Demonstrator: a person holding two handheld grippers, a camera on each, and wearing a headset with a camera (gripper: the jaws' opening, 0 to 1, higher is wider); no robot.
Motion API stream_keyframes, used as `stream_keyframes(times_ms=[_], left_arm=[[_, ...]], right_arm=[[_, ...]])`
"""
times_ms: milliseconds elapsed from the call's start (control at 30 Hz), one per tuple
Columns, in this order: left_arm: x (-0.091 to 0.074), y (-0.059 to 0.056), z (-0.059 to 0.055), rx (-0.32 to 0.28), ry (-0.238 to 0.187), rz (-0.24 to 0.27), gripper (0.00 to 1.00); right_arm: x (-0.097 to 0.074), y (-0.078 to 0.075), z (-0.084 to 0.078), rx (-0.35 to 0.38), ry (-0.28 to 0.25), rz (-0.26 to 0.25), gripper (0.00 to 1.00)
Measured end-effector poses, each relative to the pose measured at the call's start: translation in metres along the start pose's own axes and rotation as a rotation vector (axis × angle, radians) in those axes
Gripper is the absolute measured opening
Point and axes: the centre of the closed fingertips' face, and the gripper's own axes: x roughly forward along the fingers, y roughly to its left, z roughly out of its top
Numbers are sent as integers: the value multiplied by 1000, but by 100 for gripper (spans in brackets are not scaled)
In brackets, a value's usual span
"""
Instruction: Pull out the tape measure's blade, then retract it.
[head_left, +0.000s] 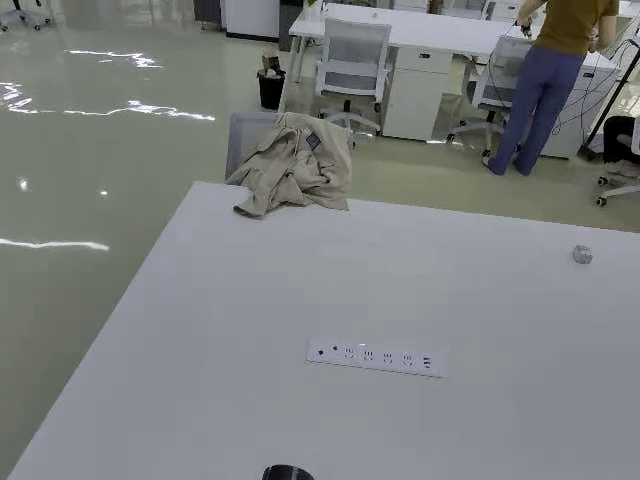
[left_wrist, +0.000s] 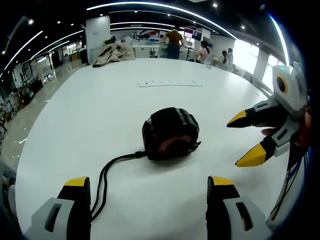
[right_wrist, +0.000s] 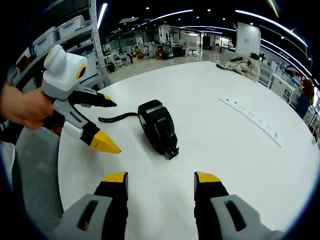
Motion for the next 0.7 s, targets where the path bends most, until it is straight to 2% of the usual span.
stream_keyframes(times_ms=[233,400,567,700], left_arm=[[-11,-3,-1,-15,-9,-12,95],[-16,-4,-7,-16,-12,-24,95],[-26,-4,-10,-18,-20,-31,95],[-38,-6,-9,-26,-35,-38,95]], right_arm=[[-14,13,-6,37,2,-23,58],[-22,23,-9,73,-14,-34,62],[-30,35,-14,87,-12,-42,65],[-38,42,-14,104,-19,-56,66]])
